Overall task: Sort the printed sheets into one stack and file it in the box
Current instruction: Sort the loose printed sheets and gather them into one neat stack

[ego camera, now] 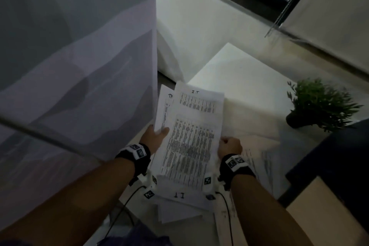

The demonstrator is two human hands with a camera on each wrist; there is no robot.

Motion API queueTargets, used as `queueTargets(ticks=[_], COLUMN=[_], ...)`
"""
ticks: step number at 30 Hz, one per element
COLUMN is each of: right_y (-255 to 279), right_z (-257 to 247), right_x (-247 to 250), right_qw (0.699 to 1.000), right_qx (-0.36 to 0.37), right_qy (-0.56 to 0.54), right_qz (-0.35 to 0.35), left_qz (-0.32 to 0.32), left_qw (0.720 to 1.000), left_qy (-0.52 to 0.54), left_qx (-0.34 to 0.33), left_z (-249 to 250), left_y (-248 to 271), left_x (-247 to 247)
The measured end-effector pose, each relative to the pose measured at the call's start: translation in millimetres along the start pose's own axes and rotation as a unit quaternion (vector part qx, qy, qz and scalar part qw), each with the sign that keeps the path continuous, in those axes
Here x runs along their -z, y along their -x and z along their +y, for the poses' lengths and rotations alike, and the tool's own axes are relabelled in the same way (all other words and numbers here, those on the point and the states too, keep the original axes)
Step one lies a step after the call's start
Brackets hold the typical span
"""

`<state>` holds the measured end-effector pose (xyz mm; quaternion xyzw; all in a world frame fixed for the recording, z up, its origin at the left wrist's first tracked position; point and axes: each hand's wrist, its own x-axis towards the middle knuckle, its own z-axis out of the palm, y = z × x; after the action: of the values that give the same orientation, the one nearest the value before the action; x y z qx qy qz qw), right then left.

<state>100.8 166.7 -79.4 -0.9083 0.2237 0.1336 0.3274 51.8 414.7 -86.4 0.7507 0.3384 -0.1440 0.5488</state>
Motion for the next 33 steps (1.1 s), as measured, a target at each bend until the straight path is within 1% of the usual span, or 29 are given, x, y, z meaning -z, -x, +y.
queueTargets(ticks=[2,4,5,6,7,10,12,13,15,16,18,21,22,24,26,30,33], right_y=[1.4,4.1,3.8,3.6,1.9,-1.6,3.5,8.9,23.5,31.3,45.2,62.0,67.0,75.0,81.4,83.1,81.7], right_z=[-2.9,-4.4,-3.3,-1.8,1.8,13.1,13.1,9.5,-7.4,-16.9,-37.3,-63.5,-70.0,-75.5,-74.8,-64.5,-61.8], right_x=[-13.2,-25.8,-30.0,-30.7,-29.7,-18.1,-0.5,11.8,42.4,58.5,88.4,123.4,131.1,138.2,136.6,126.3,123.8], right_qw=[0.999,0.996,0.995,0.995,0.994,0.997,0.992,0.983,0.949,0.931,0.908,0.858,0.846,0.839,0.837,0.836,0.839], right_qx=[0.013,0.048,0.055,0.055,0.058,0.051,0.048,0.046,0.061,0.082,0.135,0.2,0.225,0.262,0.271,0.251,0.253], right_qy=[0.033,0.057,0.047,0.033,0.029,0.0,-0.083,-0.147,-0.281,-0.328,-0.381,-0.47,-0.481,-0.476,-0.475,-0.487,-0.48], right_qz=[0.004,-0.038,-0.064,-0.083,-0.088,-0.064,-0.078,-0.098,-0.133,-0.138,-0.113,-0.052,-0.032,0.006,0.03,0.023,0.045], left_qz=[-0.005,-0.02,-0.022,-0.024,-0.025,-0.022,-0.029,-0.046,-0.076,-0.081,-0.077,-0.04,-0.024,-0.005,0.002,-0.002,-0.006], left_qw=[0.999,0.997,0.996,0.996,0.996,0.993,0.989,0.984,0.973,0.969,0.959,0.937,0.929,0.917,0.912,0.921,0.929], left_qy=[-0.041,-0.067,-0.074,-0.071,-0.061,-0.005,0.041,0.076,0.141,0.164,0.195,0.195,0.199,0.209,0.215,0.208,0.197], left_qx=[-0.011,-0.03,-0.041,-0.05,-0.066,-0.113,-0.139,-0.152,-0.164,-0.168,-0.191,-0.287,-0.31,-0.339,-0.349,-0.329,-0.312], left_z=[0.1,-0.3,0.3,0.1,-0.7,3.5,14.0,20.0,36.8,47.0,71.8,110.0,118.4,127.3,123.9,104.5,99.9], left_y=[-1.1,-2.8,-2.5,-3.6,-5.4,-2.2,10.5,17.6,34.2,42.6,59.3,82.7,87.8,95.5,97.0,88.3,79.7], left_x=[-6.3,-11.2,-10.4,-8.1,-4.7,7.7,15.5,20.0,31.2,35.7,41.1,43.8,43.3,40.2,35.9,22.8,14.8])
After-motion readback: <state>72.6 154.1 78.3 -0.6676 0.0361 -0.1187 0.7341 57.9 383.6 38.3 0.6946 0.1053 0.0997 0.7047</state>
